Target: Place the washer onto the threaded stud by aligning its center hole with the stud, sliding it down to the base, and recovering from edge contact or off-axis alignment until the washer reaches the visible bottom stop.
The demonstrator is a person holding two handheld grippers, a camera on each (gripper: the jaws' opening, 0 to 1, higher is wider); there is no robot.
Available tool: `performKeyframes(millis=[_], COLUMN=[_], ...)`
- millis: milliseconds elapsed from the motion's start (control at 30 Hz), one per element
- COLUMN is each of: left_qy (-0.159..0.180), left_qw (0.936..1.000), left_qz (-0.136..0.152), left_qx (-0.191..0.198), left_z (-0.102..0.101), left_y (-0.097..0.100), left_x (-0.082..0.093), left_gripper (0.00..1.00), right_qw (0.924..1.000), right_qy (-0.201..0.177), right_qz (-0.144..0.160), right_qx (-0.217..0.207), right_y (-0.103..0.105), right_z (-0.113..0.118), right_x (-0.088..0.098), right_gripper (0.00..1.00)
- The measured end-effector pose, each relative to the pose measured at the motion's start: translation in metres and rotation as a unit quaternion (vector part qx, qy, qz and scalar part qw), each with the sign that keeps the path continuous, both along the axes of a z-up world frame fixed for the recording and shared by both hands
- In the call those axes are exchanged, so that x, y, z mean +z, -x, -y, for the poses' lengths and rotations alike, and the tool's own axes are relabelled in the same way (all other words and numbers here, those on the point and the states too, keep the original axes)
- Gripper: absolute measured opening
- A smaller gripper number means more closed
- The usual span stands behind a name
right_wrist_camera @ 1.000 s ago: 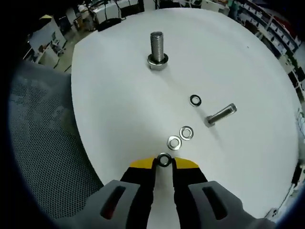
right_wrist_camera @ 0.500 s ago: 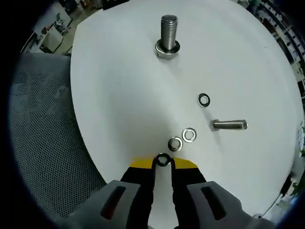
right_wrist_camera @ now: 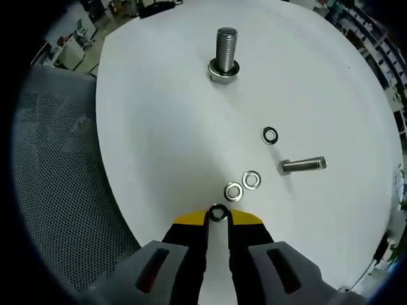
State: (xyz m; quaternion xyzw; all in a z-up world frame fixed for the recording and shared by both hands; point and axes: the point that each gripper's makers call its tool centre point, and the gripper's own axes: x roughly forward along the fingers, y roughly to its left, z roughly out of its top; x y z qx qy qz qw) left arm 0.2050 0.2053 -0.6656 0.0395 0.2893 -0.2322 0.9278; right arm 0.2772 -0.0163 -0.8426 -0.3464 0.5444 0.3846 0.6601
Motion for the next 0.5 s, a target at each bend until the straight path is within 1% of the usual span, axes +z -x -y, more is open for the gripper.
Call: performKeyframes(millis=[33, 100, 267, 333, 467, 500], left_qy=[0.000, 0.000, -0.002, -0.003, -0.002, -0.002], left_qw=[1.0000, 1.0000, 1.0000, 1.0000, 1.0000, 1.0000], left_qz=[0.001, 0.001, 0.001, 0.002, 0.004, 0.004], left_qx=[0.001, 0.004, 0.000, -0.002, 0.003, 0.004], left_z=[0.000, -0.001, 0.000, 0.001, -0.001, -0.001], left_y=[0.000, 0.000, 0.000, 0.001, 0.000, 0.000], left_x=[0.000, 0.000, 0.000, 0.000, 0.001, 0.001], left_gripper=[0.29, 0.29, 0.29, 0.29, 0.29, 0.29], right_qw=[1.0000, 0.9995, 0.9991, 0.9986, 0.9980, 0.9977], right_qy=[0.000, -0.014, -0.029, -0.033, -0.041, -0.046], right_qz=[0.000, 0.001, 0.004, 0.013, 0.021, 0.033], right_qx=[-0.006, -0.027, -0.032, -0.039, -0.042, -0.038], right_y=[0.000, -0.003, -0.016, -0.024, -0.034, -0.041], right_z=[0.003, 0.004, 0.004, 0.006, 0.006, 0.006], right_x=[0.001, 0.006, 0.022, 0.027, 0.034, 0.039], right_gripper=[0.12, 0.13, 0.13, 0.13, 0.13, 0.13])
